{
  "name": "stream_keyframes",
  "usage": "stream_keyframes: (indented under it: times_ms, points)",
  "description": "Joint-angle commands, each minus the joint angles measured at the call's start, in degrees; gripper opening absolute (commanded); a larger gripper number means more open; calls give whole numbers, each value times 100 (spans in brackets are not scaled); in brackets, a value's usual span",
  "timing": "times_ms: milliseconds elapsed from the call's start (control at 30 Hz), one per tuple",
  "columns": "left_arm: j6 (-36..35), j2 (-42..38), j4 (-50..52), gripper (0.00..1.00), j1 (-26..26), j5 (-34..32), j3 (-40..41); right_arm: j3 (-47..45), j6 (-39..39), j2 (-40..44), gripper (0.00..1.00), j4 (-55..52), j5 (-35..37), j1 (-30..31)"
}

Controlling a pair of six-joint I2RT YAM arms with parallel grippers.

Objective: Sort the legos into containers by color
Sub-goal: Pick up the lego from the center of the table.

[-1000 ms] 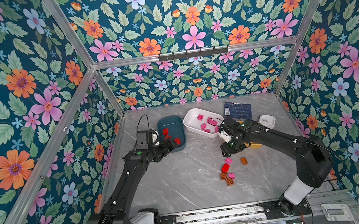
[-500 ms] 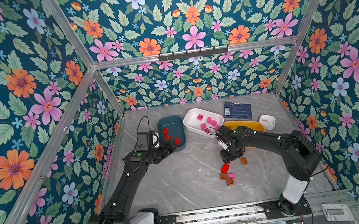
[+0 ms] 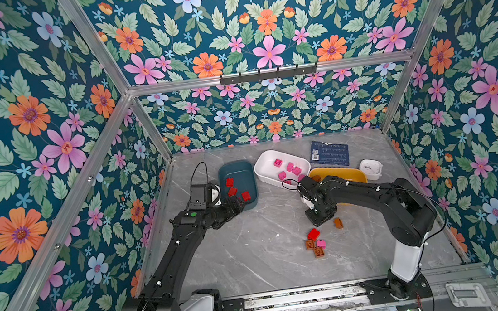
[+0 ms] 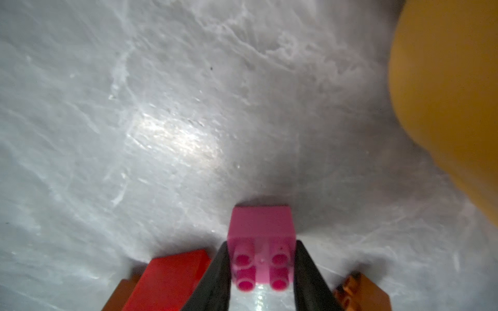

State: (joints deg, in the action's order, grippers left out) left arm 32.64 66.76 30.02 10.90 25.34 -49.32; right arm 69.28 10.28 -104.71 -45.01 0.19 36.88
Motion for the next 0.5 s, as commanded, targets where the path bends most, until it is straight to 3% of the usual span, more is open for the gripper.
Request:
stream_keyframes:
  times_ms: [0,233,467]
  points:
    - [-78,-35,74,88,-7,-38,-38,213,-107,133,31,-204,77,2]
    - [-74,36,68,88,-9,15,-249,1000,-217,444,29,-299,-155,-163]
    - [223,162,-371,88,-1,232,-297,2143,-522,-176,29,-96,-367,-656]
